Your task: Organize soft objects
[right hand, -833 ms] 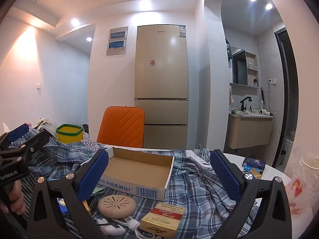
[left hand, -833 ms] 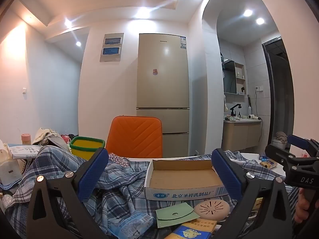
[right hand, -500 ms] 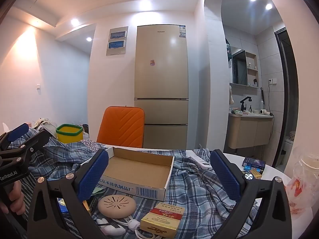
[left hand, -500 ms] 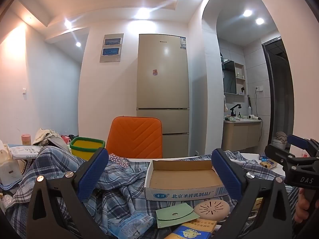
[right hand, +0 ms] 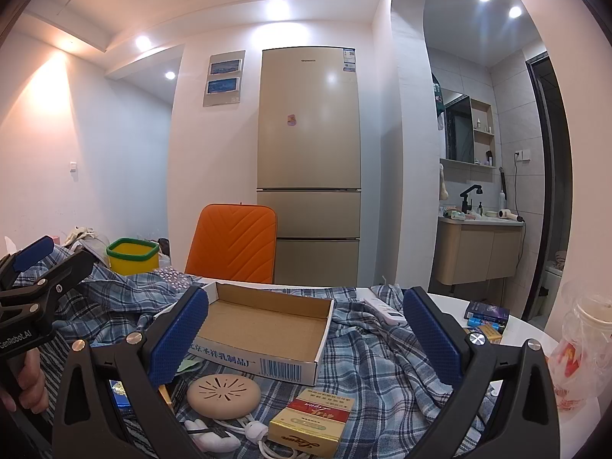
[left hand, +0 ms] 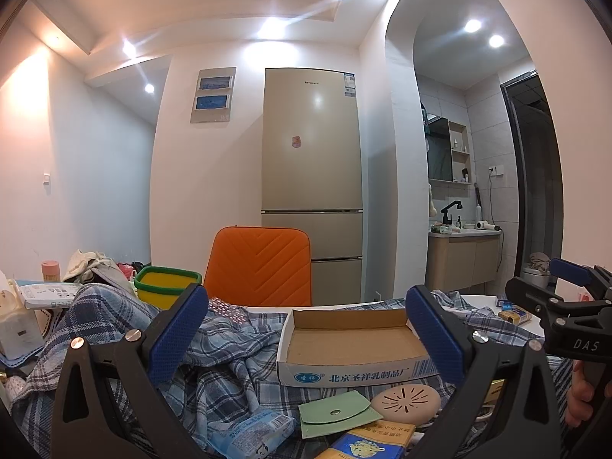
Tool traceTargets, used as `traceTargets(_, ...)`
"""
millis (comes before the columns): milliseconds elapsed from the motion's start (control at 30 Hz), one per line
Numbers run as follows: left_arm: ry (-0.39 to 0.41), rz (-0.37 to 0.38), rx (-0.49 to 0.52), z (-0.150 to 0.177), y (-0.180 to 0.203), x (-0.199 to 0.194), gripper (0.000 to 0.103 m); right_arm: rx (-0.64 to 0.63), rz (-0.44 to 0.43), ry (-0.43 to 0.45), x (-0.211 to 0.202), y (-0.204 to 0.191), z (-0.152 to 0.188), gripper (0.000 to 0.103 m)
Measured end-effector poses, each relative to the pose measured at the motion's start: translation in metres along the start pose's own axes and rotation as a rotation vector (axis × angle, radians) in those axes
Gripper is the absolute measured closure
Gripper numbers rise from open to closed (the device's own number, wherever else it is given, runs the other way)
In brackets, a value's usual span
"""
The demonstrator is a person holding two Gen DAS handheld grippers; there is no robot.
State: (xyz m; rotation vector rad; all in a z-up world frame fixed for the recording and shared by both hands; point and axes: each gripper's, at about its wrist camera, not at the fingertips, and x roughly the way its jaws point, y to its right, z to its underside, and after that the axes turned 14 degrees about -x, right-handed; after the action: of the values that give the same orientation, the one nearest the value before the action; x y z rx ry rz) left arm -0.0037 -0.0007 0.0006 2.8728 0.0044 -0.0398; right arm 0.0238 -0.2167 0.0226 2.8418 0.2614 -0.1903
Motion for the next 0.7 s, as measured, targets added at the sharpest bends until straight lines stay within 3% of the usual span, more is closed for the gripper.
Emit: traceTargets(700, 0.009, 0.049, 0.009, -0.0021, 0.0012, -0.0016, 0.000, -0.008, 0.018, 0.008, -0.0021, 0.0006, -0.0027, 0.000)
